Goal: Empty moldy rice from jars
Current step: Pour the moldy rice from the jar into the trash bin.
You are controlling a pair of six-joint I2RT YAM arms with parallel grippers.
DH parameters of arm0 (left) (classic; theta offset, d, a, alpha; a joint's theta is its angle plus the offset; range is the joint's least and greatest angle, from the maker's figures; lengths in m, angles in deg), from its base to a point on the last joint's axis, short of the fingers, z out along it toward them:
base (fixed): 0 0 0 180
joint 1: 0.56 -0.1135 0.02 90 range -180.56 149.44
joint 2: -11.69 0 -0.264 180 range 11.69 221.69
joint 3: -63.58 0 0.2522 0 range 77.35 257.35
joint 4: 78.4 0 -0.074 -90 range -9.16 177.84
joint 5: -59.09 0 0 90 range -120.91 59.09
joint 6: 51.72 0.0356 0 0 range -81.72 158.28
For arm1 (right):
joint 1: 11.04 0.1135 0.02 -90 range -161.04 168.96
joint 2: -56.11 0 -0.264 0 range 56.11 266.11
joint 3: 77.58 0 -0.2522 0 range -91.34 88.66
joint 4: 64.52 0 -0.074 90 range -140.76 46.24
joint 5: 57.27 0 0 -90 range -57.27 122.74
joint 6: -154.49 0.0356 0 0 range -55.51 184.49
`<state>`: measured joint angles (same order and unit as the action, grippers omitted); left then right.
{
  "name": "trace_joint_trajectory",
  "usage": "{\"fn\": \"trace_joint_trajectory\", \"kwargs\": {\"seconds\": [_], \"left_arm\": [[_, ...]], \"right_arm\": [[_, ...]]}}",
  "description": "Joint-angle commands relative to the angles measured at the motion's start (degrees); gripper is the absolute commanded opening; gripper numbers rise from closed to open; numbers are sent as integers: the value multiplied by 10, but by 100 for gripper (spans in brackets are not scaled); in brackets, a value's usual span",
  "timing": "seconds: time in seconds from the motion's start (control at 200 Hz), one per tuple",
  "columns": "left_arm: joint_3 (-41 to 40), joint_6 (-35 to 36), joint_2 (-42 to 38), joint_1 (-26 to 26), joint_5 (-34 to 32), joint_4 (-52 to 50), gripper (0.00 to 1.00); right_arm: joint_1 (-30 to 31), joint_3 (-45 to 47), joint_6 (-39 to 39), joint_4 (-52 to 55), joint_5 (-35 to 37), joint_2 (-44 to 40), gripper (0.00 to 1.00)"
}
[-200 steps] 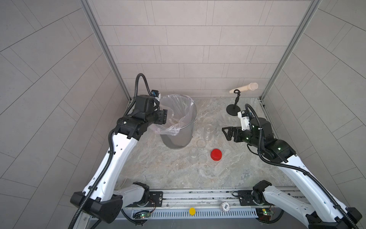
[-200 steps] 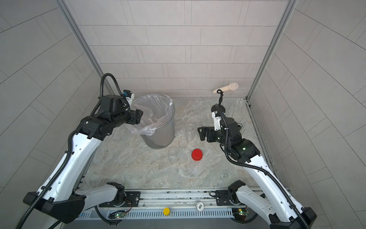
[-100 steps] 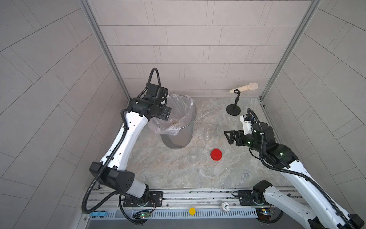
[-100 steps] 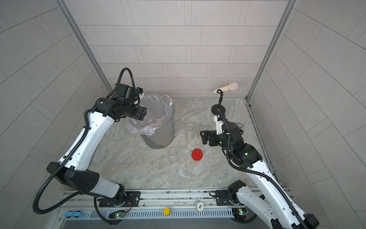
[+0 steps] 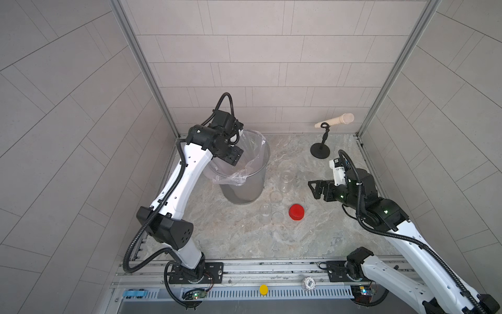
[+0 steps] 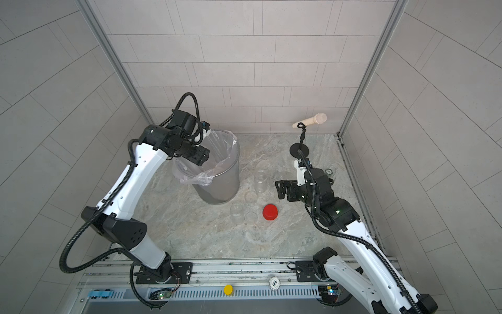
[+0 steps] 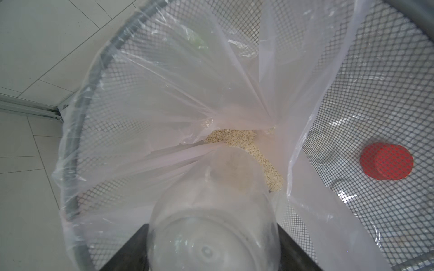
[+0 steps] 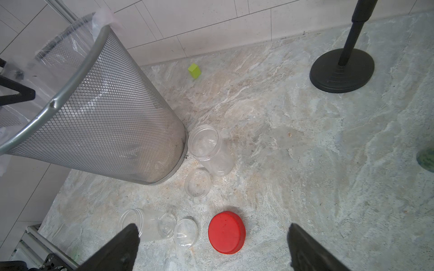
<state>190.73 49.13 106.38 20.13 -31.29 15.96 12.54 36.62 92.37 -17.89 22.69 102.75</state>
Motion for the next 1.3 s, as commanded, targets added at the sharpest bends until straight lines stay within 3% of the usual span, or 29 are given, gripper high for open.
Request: {"fn": "trace_joint_trajectory", "kwargs": {"seconds": [0.0, 0.065, 0.12, 0.185, 0.225, 0.28, 0.405, 0.485, 0.535, 0.6, 0.64, 0.725, 0.781, 0.871, 0.921, 0.971, 1.051, 1.106, 1.166, 1.221, 1.296], "left_arm": [[21, 16, -31, -4, -18, -1, 14], [13, 1, -31, -3, 35, 27, 17], [34, -5, -7, 3, 67, 10, 14], [65, 13, 13, 6, 51, -39, 10], [81, 20, 17, 4, 8, -70, 10], [58, 21, -6, -7, -23, -53, 11], [15, -5, -36, -5, 60, 41, 15], [26, 6, -36, -5, 19, 12, 14], [-4, 5, -50, -7, -21, 43, 18], [-5, -1, -32, -5, 49, 51, 18], [16, 7, -14, 1, 56, 26, 14], [65, 28, 0, -5, -19, -47, 11], [55, 26, -19, -25, -41, -36, 12], [-26, 4, -62, -26, 52, 77, 19], [-24, 0, -50, -17, 101, 79, 16], [5, 5, -36, -18, 71, 43, 12], [10, 7, -43, -38, 19, 21, 13], [-43, -7, -65, -34, 53, 99, 18], [-55, -17, -56, -18, 102, 118, 17], [-40, -6, -42, -14, 95, 94, 13], [-17, 21, -45, -32, 36, 31, 12]], "right_arm": [[-2, 10, 4, -3, 6, 0, 100], [-2, 12, 7, -13, 2, 5, 100], [-2, 10, 7, -19, -1, 15, 100], [-1, 1, 4, -16, -6, 26, 99], [-1, -5, 4, -8, -9, 31, 99], [-1, -11, 3, 2, -10, 34, 99], [-2, 9, 11, -37, -13, 36, 99], [-1, -5, 17, -28, -32, 50, 99], [-1, -15, 20, -13, -39, 58, 99], [-2, -13, 19, -21, -40, 67, 99], [-1, -8, 17, -34, -39, 72, 99], [-2, -19, 21, -25, -49, 79, 99], [-1, -29, 21, -6, -48, 79, 99], [-1, -13, 22, -27, -38, 77, 99], [-1, 0, 20, -58, -41, 77, 99], [-1, 1, 23, -64, -45, 79, 99], [-1, -21, 25, -28, -50, 85, 99], [-1, -26, 22, -19, -46, 89, 99], [-1, -15, 18, -40, -42, 95, 99], [-2, -14, 21, -50, -46, 101, 99], [-2, -35, 28, -25, -60, 109, 98]]}}
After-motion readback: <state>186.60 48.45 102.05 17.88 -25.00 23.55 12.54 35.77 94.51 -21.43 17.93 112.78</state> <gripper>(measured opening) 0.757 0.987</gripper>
